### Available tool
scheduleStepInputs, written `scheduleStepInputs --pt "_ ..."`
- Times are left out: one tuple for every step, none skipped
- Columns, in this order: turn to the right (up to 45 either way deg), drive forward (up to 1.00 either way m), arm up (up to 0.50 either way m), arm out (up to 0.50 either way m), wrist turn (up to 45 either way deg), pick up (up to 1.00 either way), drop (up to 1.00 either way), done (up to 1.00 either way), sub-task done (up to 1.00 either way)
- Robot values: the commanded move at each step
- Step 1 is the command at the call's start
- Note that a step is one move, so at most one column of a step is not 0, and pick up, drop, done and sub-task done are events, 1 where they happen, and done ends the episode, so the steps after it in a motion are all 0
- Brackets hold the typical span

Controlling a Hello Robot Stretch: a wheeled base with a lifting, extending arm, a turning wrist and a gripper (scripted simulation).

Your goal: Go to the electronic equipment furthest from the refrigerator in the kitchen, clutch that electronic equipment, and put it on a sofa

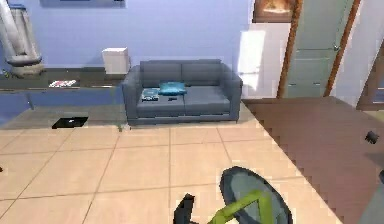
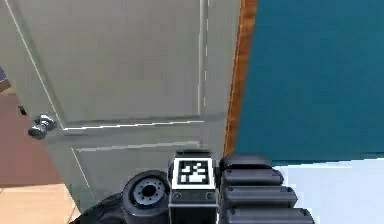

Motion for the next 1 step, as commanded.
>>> scheduleStepInputs --pt "0.0 1.00 0.00 0.00 0.0 0.00 0.00 0.00 0.00"
